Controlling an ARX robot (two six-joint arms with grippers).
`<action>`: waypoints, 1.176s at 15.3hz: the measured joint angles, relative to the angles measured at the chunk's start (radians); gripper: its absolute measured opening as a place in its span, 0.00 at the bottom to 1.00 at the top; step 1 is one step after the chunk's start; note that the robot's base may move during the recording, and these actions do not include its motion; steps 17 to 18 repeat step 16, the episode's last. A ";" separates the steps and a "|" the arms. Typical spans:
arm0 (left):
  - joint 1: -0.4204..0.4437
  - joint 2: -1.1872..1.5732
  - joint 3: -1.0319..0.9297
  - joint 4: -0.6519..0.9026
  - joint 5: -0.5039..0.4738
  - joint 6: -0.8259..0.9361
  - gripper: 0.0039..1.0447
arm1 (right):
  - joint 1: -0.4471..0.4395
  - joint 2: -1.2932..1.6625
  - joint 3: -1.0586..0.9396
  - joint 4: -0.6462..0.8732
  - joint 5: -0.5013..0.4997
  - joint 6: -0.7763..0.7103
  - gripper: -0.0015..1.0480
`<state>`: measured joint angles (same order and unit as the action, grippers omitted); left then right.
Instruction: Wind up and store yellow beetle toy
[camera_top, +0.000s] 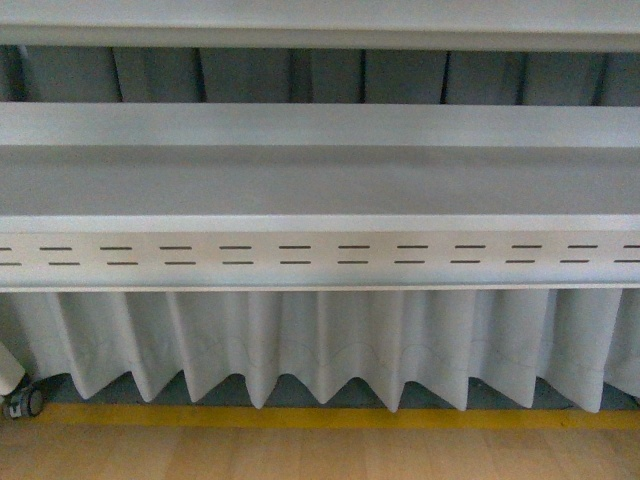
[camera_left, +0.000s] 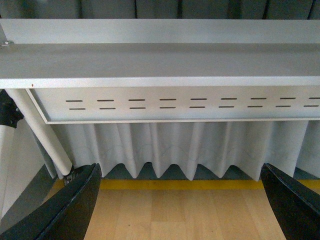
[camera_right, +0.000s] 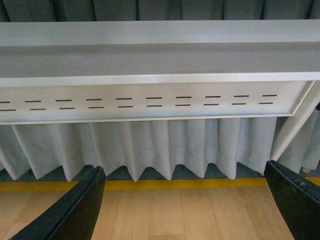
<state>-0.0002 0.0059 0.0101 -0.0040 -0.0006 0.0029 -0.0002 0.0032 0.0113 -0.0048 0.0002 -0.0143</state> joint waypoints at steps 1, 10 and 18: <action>0.000 0.000 0.000 0.000 0.000 0.000 0.94 | 0.000 0.000 0.000 0.000 0.000 0.000 0.94; 0.000 0.000 0.000 0.000 0.000 0.000 0.94 | 0.000 0.000 0.000 0.000 0.000 0.000 0.94; 0.000 0.000 0.000 0.000 0.000 0.000 0.94 | 0.000 0.000 0.000 0.000 0.000 0.000 0.94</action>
